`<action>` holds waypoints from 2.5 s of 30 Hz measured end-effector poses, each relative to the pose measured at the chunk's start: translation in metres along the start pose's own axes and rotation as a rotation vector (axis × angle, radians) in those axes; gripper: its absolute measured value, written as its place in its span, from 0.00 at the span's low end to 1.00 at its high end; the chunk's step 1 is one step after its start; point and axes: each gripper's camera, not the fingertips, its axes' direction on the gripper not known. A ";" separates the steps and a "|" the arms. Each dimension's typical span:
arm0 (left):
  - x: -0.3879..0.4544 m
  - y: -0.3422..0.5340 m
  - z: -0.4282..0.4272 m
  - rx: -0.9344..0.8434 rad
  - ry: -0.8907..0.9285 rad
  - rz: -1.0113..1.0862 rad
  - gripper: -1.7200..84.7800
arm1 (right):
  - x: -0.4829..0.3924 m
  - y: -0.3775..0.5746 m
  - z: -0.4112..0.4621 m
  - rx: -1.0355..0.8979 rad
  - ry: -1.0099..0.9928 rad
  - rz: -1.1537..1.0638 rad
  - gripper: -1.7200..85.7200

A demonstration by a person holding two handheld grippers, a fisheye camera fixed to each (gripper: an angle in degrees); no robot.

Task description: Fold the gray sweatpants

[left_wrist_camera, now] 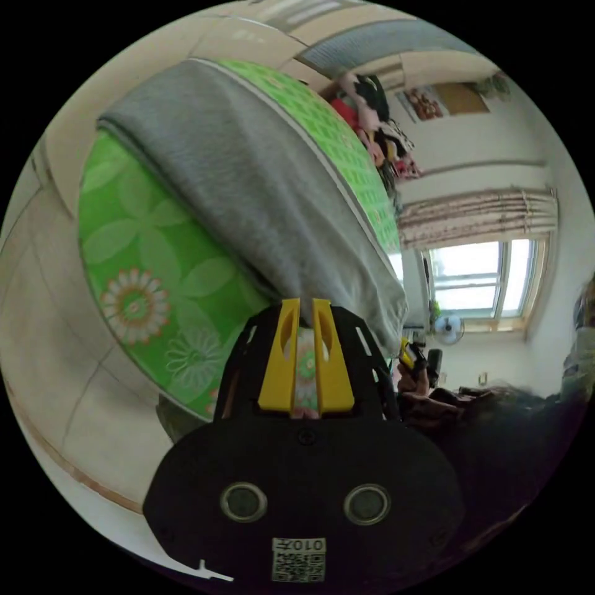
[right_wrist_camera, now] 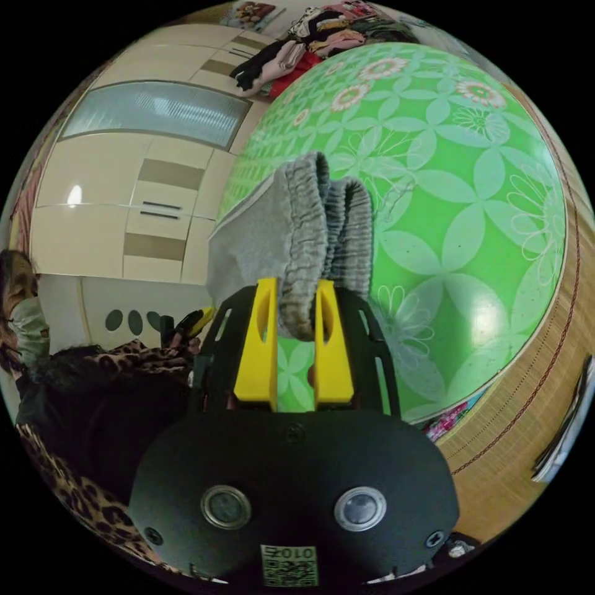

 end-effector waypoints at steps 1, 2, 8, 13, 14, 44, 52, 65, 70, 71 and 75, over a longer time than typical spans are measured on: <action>-0.009 0.002 -0.007 0.021 0.021 -0.031 0.04 | 0.001 -0.001 0.000 0.014 -0.002 0.009 0.11; -0.015 0.001 -0.010 0.028 0.071 -0.039 0.05 | 0.002 -0.002 0.000 0.018 -0.010 0.018 0.11; -0.028 -0.004 -0.019 0.036 0.107 -0.119 0.06 | 0.016 -0.003 -0.001 0.068 -0.089 0.109 0.11; -0.042 -0.001 -0.027 0.031 0.180 -0.177 0.06 | 0.020 -0.005 0.003 0.058 -0.135 0.128 0.14; -0.045 -0.002 -0.026 0.035 0.211 -0.192 0.06 | 0.020 -0.005 0.003 0.058 -0.146 0.126 0.14; 0.031 -0.033 -0.134 -0.283 -0.120 0.398 0.02 | -0.001 -0.003 -0.015 0.029 -0.001 0.111 0.10; 0.067 -0.066 -0.087 -0.118 0.036 0.501 0.02 | 0.017 0.032 -0.040 0.118 0.017 0.237 0.16; 0.060 -0.080 0.048 -0.297 0.108 0.300 0.02 | -0.032 -0.020 -0.029 0.086 -0.099 0.076 0.07; 0.091 -0.071 0.092 -0.488 0.281 0.430 0.02 | -0.018 -0.021 -0.093 0.183 -0.028 0.161 0.05; 0.105 -0.065 0.095 -0.522 0.334 0.505 0.02 | -0.019 -0.022 -0.099 0.187 0.012 0.169 0.05; 0.108 -0.066 0.072 -0.453 0.355 0.569 0.02 | -0.006 -0.023 -0.129 0.244 0.196 0.304 0.04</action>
